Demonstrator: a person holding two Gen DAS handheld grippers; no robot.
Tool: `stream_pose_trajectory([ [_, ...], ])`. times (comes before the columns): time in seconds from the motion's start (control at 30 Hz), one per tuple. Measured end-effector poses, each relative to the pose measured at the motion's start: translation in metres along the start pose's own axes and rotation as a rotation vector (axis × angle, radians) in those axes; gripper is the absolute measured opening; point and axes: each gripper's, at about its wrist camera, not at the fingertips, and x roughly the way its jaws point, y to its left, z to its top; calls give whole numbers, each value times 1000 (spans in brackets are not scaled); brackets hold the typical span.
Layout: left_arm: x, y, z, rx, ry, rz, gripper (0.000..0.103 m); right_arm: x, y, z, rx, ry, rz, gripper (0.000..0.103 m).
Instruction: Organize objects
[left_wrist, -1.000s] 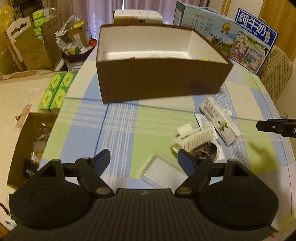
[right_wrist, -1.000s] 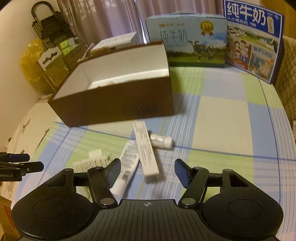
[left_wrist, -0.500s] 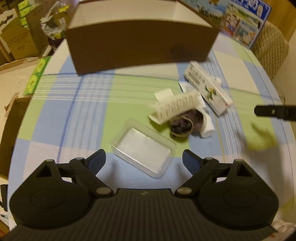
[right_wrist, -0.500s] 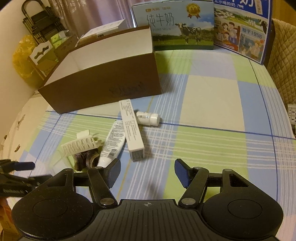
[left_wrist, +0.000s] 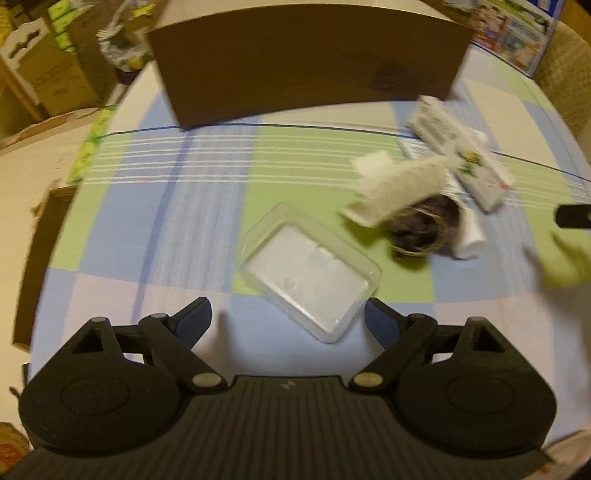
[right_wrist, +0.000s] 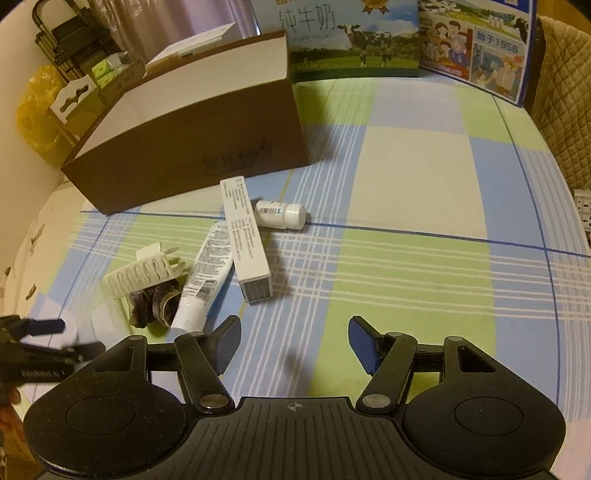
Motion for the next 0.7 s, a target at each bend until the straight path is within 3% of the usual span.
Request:
stream_pose_trajectory([
  [0.27,6,43,2,-88,14,89,87,23,18,13,-90,-8,22,61],
  [0.37,2,50,3,-99,5,77,87,36,28,23,-141,-22,22,61],
  [0.7,-20,50,17,-61,-75,-15,87,78,48,54,-245,-47,23,45],
])
